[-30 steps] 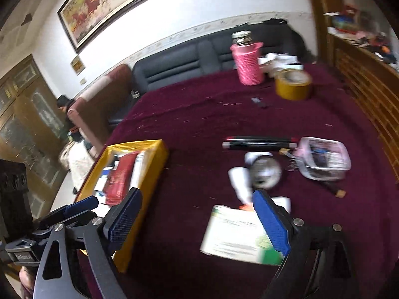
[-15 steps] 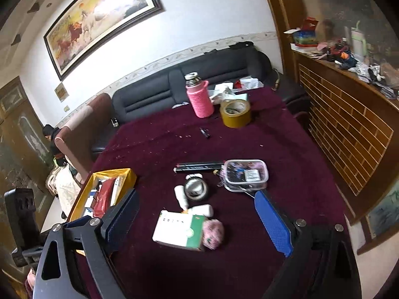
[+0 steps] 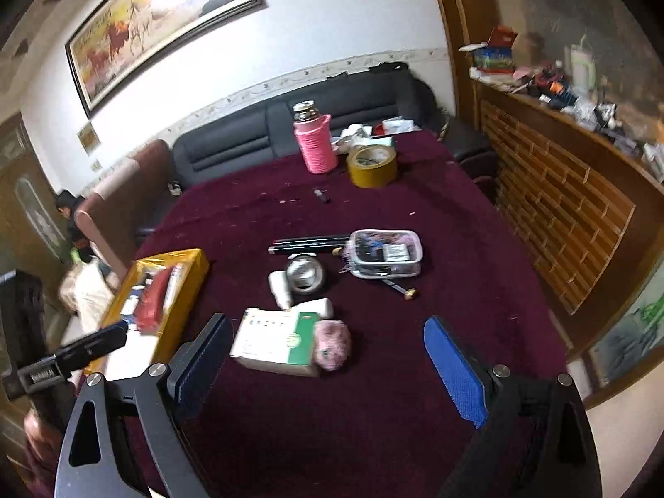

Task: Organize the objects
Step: 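Move both open tools back toward the remaining items on the table, then grasp the green-and-white medicine box with the left tool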

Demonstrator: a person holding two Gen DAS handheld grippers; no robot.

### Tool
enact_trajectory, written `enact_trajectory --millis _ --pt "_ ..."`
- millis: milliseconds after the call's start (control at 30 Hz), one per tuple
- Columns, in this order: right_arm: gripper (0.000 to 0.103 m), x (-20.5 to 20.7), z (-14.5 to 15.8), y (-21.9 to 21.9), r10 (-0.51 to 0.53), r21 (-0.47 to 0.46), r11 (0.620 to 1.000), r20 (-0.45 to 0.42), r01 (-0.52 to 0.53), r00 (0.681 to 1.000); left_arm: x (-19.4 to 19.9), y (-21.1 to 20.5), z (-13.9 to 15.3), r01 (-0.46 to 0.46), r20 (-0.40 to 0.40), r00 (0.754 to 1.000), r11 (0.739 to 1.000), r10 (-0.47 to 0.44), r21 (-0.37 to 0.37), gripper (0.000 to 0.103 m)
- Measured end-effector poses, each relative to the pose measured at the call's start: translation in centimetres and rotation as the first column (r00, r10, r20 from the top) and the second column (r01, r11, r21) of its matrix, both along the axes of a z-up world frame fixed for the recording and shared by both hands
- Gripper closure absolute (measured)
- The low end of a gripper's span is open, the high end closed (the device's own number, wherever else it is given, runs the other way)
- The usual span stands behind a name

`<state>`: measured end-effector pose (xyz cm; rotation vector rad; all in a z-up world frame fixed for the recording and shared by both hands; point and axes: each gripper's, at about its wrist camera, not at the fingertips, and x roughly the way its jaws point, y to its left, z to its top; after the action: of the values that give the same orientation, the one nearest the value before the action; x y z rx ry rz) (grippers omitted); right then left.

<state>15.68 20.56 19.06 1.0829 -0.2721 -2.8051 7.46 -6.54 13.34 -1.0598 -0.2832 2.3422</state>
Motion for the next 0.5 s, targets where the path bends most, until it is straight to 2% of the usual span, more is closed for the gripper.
enact_trajectory --millis 67,200,367,500 --pt "0.007 -0.4 -0.4 0.1 -0.025 0.028 0.999 0.010 0.025 1.000 -0.7 -0.1 -0.5 -0.003 -0.002 1.000 1.000 0.003 -0.012 0.016" --pt "0.007 -1.7 -1.8 0.6 -0.025 -0.009 1.000 0.044 0.026 0.999 -2.4 -1.1 -2.2 -0.041 0.045 0.998 0.999 0.042 -0.017 0.016" --pt "0.007 -4.6 -5.1 2.0 -0.049 -0.136 0.989 0.030 0.053 0.998 -3.4 -2.9 -4.2 -0.119 0.132 0.984 0.992 0.123 -0.039 0.016" --pt "0.007 -8.0 -9.1 2.5 -0.069 -0.208 0.975 0.060 0.080 0.996 -3.6 -3.3 -4.1 -0.150 0.127 0.979 0.985 0.161 -0.090 0.016"
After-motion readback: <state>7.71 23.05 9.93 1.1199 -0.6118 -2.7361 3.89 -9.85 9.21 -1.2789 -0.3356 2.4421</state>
